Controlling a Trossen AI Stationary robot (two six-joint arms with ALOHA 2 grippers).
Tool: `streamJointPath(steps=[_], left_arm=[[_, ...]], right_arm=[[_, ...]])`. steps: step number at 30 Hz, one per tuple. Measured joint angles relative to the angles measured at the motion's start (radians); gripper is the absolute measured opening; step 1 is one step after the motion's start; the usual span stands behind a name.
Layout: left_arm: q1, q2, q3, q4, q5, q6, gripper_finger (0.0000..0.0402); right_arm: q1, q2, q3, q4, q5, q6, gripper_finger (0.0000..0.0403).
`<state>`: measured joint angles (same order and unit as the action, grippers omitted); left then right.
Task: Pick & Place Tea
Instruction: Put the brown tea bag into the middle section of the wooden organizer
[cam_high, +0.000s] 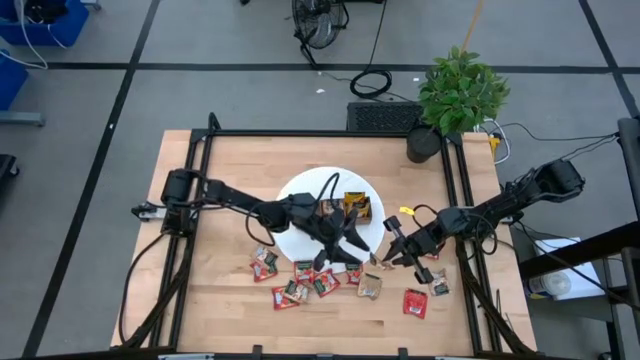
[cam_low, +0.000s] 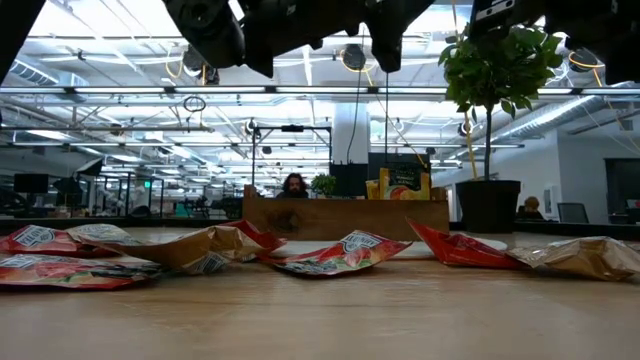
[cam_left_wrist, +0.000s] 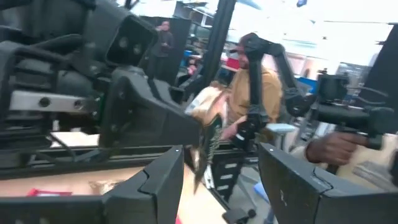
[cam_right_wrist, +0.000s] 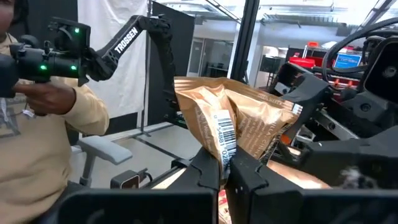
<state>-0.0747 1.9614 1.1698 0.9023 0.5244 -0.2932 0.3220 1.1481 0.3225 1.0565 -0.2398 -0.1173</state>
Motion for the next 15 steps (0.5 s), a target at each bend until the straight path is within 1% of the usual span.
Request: streamJointPath(steps=[3,8,15], left_arm=[[-0.006,0.0,0.0,-0.004,-0.051,0.015,0.0207],[-0.005,0.0,0.0,-0.007,-0.105,0.018,0.0207],[-0.006,0.0,0.0,-0.008,-0.134,0.022,0.0207]], right_arm=[[-0.001,0.0,0.0,0.007,0.001,0.0,0.0],[-0.001,0.0,0.0,0.008,0.001,0.0,0.0],[-0.011,0.0,0.0,0.008,0.002,-0.008,0.0]])
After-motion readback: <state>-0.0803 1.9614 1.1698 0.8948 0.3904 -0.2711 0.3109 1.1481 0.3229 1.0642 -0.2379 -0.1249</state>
